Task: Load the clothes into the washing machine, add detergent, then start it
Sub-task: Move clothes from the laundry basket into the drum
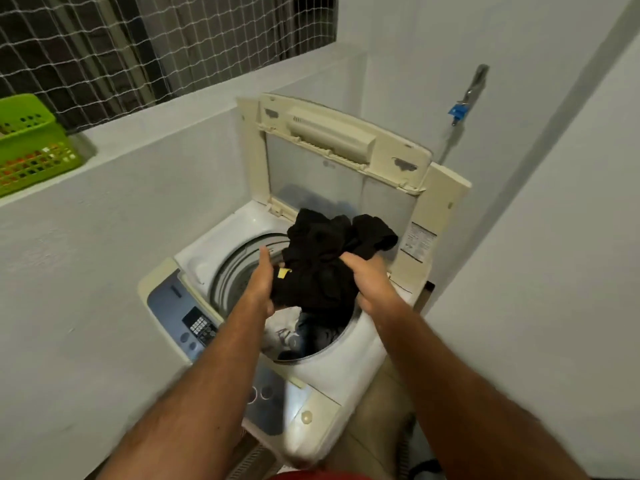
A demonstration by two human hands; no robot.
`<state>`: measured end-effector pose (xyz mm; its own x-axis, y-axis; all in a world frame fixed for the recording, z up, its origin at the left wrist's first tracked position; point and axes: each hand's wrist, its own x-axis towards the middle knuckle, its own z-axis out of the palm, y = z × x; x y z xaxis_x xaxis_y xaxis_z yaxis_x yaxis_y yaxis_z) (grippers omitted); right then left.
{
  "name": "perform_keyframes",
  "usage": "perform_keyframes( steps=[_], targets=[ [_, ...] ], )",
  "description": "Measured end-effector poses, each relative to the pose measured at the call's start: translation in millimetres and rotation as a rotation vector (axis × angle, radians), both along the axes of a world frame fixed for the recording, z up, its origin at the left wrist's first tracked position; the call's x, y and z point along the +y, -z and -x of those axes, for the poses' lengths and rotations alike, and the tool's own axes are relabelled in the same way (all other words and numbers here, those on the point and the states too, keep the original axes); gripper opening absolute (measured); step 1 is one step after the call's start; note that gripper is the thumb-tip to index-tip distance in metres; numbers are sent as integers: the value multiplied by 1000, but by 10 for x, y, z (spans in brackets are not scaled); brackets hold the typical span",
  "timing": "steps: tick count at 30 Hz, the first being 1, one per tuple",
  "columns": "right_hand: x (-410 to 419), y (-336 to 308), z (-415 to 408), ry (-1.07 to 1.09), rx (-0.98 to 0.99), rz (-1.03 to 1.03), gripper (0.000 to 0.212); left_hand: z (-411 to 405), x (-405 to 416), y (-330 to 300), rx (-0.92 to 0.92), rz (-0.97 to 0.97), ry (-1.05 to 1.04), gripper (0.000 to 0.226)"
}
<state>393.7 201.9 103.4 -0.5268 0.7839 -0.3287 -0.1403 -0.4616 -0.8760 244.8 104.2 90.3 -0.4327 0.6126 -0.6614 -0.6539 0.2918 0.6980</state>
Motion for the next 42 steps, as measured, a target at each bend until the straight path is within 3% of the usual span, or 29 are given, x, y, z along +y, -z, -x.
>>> perform_keyframes(
  steps=[5,10,14,17,20,25,29,32,42],
  targets=[
    [-184,474,463,-35,-201,25,50,356,-325,204,13,52,-114,71],
    [-318,866,713,-44,-434,133,67,460,-551,388,21,68,-76,68],
    [-342,888,938,-74,-374,241,79,448,-554,422,51,35,-97,66],
    [-281,800,1001,-218,-485,255,86,460,-545,438,132,75,-84,70],
    [-235,786,907,-368,-656,137,74,422,-558,427,185,118,-77,67],
    [-210,735,656,-396,-613,61,29,233,-447,386,268,143,9,52],
    [-169,681,253,-334,-496,56,32,-166,-240,305,360,77,125,32],
    [-86,641,-199,-239,-444,-10,14,-608,-45,276,433,-9,246,33],
    [131,712,-2554,164,-423,45,15,-2425,632,368,707,-96,746,21]
  ],
)
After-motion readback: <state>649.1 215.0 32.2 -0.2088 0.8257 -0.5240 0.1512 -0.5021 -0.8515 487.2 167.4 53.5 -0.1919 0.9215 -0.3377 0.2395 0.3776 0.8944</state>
